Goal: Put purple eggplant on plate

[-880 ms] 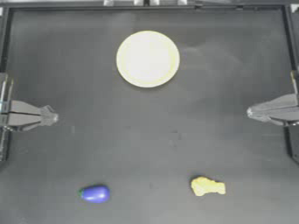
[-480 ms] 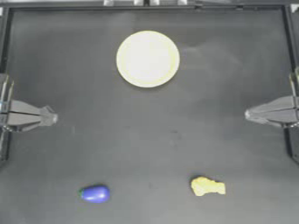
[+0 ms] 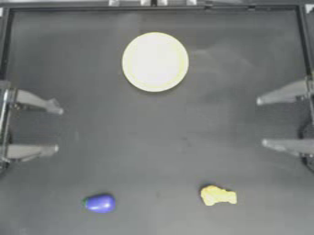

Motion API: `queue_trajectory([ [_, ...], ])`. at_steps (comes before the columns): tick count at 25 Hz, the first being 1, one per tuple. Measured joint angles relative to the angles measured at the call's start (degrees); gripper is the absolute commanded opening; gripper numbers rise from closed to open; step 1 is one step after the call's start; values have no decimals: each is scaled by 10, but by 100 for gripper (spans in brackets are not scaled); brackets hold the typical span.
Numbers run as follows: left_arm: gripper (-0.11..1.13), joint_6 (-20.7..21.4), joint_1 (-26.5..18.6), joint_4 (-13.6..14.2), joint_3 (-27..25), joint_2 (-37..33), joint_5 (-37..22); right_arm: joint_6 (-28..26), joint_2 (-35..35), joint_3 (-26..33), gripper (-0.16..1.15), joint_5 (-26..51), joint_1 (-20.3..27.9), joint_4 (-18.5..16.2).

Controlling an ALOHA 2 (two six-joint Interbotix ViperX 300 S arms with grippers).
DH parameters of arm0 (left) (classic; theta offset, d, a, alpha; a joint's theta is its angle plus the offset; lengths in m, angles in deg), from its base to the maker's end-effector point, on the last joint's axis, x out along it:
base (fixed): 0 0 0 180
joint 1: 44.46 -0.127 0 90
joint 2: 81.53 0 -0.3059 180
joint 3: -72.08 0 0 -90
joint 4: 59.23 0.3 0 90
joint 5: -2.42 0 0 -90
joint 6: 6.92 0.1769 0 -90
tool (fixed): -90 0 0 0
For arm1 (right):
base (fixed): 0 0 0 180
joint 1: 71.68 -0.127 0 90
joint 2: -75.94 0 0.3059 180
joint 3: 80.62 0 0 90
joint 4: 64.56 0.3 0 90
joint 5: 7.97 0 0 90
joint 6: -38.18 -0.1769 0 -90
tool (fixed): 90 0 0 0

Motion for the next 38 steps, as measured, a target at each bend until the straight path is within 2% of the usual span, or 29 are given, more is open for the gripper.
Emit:
queue_trajectory([
  [5, 103, 0, 1, 1, 6, 0, -43, -1, 0, -1, 100, -1, 0, 1],
  [12, 103, -4, 10, 0, 67, 4, -220, -3, 0, -1, 100, 0, 0, 8],
  [19, 103, -24, 35, 0, 128, 106, -330, -3, 0, -1, 100, 0, 1, 19],
  [24, 103, -50, 53, 1, 159, 178, -371, -4, 0, -1, 100, -1, 0, 25],
  [33, 103, -113, 91, 4, 182, 289, -375, -4, 0, -2, 100, 0, 1, 28],
  [38, 103, -142, 108, 29, 207, 352, -377, -5, 0, -7, 100, -1, 0, 37],
])
